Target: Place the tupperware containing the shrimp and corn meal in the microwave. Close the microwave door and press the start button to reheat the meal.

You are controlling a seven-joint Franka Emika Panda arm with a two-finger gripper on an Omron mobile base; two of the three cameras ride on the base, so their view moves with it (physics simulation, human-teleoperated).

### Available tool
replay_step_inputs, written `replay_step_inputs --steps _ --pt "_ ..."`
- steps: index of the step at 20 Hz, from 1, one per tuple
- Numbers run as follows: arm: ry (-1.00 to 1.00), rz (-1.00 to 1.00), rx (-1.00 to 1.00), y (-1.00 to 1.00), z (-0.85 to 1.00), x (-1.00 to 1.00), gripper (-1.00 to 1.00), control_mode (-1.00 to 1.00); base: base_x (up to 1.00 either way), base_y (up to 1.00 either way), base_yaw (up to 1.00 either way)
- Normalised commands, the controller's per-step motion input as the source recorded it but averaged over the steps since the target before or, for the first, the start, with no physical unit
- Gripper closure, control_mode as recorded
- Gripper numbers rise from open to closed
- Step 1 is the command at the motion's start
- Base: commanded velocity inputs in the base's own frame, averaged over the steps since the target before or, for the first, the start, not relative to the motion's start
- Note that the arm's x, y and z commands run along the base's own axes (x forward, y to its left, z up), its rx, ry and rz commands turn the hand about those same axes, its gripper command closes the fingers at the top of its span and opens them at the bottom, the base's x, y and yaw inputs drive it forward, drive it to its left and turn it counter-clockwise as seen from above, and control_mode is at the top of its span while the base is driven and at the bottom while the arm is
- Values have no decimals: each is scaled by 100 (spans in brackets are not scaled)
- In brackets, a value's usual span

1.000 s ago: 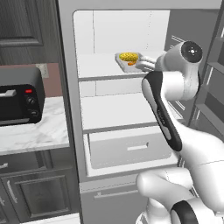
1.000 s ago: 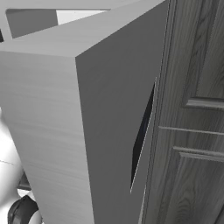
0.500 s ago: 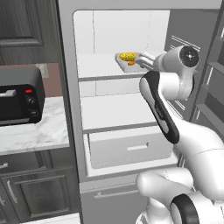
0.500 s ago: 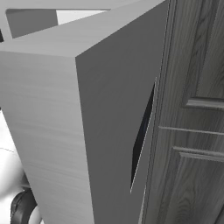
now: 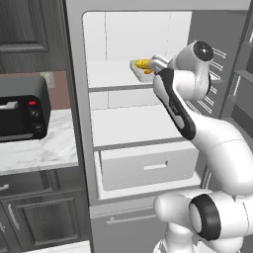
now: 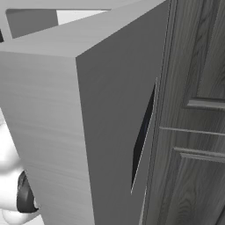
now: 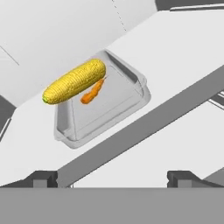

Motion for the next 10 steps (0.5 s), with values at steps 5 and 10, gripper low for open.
replay_step_inputs --steps 5,10 --pt "2 0 0 0 0 35 -100 -100 0 0 0" --pt "1 0 0 0 -7 41 -100 -100 0 0 0"
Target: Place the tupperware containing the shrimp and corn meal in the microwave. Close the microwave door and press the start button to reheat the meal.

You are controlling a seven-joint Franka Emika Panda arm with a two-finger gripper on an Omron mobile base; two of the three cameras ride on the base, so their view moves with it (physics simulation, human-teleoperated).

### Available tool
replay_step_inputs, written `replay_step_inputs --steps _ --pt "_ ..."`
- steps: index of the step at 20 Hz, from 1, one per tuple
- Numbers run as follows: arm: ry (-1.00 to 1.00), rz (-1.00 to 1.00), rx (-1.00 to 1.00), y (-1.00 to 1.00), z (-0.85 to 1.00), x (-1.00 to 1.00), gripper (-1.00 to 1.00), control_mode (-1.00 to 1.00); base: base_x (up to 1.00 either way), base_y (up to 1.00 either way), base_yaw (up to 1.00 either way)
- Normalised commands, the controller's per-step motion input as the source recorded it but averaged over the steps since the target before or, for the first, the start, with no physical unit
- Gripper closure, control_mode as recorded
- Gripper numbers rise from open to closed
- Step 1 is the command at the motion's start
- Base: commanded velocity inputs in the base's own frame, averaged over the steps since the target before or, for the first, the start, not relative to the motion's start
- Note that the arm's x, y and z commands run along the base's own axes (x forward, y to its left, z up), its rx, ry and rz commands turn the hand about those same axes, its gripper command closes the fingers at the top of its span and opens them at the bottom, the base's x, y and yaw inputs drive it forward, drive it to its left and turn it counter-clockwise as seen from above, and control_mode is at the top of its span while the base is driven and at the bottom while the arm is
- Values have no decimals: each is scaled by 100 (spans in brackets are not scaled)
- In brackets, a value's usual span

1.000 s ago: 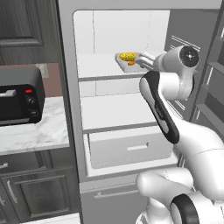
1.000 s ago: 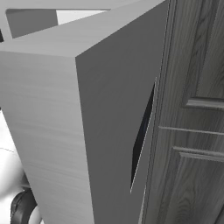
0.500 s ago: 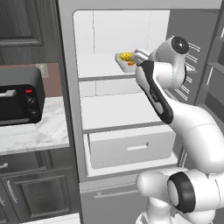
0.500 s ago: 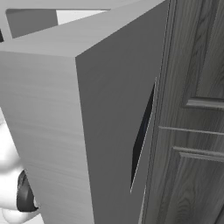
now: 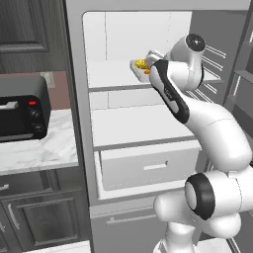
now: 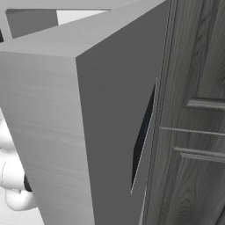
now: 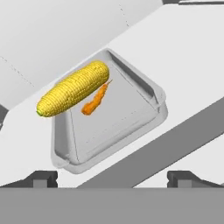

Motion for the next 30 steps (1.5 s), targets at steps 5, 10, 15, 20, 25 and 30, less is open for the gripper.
replay_step_inputs --steps 5,10,15,20,25,30 --pt "10 -1 0 0 -8 41 -100 -100 0 0 0" --pt "11 -2 0 0 -6 41 -100 -100 0 0 0" --pt "6 -3 0 2 -15 36 -100 -100 0 0 0" --pt "3 -5 0 1 -24 31 -100 -100 0 0 0" --pt "1 -7 0 0 -39 19 -100 -100 0 0 0" --pt "0 -7 -2 3 -42 6 100 -100 0 0 0"
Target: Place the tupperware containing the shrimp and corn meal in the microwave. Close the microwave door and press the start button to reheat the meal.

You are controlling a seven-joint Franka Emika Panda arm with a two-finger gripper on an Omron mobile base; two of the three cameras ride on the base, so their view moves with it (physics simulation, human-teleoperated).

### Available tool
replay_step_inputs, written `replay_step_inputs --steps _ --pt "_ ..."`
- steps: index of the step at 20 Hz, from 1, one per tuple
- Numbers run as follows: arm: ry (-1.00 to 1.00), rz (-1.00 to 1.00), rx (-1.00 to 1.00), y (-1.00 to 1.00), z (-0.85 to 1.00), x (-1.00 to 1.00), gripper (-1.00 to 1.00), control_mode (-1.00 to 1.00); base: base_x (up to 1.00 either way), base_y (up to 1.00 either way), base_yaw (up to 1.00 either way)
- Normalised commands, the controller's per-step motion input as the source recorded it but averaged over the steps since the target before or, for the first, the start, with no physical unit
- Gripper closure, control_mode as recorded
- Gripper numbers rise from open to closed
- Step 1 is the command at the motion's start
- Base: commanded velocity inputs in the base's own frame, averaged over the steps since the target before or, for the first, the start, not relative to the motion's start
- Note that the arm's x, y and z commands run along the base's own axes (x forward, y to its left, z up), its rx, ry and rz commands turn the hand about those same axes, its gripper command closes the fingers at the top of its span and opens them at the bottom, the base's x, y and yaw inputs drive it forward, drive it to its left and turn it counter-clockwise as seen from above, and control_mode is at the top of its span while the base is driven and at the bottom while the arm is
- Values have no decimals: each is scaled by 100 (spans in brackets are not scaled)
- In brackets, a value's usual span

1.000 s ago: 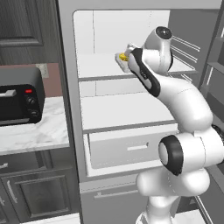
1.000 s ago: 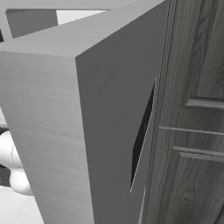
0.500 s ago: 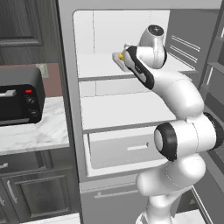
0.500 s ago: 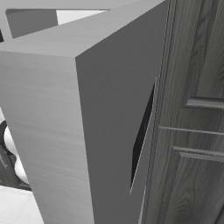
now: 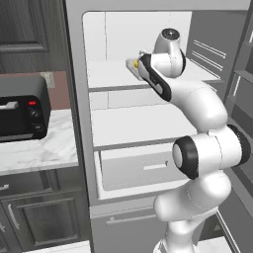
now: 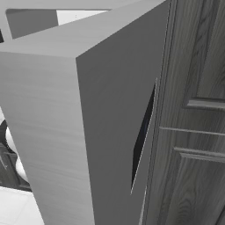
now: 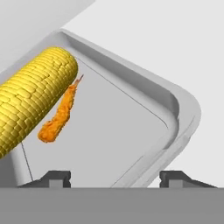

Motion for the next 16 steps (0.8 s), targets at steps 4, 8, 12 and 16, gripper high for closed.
replay_step_inputs --steps 4,8,12,16 --pt "0 0 0 0 -2 0 100 -100 0 0 0" --pt "0 -1 0 0 0 -8 100 -100 0 0 0" --pt "0 -6 0 0 0 -57 100 -100 0 0 0" --pt "0 -6 0 0 0 -84 100 -100 0 0 0"
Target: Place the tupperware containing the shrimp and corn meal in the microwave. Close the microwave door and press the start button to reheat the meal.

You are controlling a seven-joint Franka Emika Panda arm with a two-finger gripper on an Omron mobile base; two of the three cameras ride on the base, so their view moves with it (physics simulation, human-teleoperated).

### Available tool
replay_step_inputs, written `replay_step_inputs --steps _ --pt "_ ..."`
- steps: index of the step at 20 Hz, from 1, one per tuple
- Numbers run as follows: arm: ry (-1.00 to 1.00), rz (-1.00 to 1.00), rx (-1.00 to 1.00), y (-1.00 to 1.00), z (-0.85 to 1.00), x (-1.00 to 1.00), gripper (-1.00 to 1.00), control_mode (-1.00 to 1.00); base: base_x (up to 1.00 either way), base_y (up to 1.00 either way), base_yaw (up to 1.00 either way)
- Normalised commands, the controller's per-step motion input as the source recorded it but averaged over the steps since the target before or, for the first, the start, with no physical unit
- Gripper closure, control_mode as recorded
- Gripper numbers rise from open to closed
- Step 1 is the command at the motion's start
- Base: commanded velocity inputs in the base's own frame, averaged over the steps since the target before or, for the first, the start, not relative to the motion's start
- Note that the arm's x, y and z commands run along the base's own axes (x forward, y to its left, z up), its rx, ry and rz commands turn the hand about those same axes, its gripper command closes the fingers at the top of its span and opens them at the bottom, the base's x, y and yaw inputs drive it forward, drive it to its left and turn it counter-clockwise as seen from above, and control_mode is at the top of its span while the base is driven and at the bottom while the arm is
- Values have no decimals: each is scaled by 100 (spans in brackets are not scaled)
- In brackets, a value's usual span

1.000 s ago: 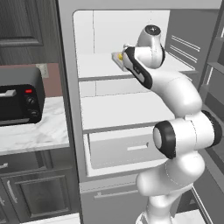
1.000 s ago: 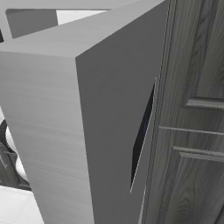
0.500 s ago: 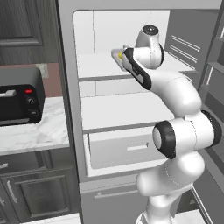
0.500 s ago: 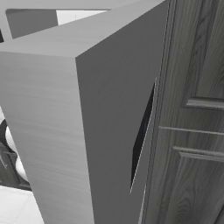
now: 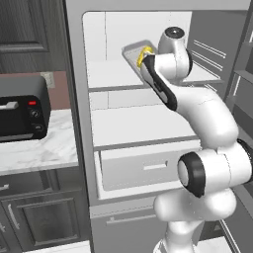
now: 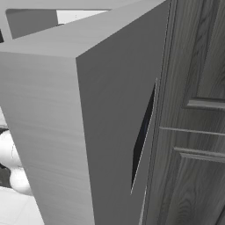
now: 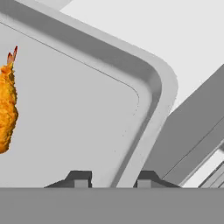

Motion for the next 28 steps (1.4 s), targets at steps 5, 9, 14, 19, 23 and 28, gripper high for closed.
replay_step_inputs --steps 5,9,14,19,23,28 --pt "0 -6 0 1 0 -97 100 -100 0 0 0" --pt "2 -9 0 1 0 -100 100 -100 0 0 0" --pt "10 -10 0 10 -11 -100 100 -100 0 0 0" --pt "24 -12 0 12 -32 -100 100 -100 0 0 0" --pt "25 -11 3 0 -31 -99 100 -100 0 0 0" --pt "21 -6 1 0 -22 -82 100 -100 0 0 0"
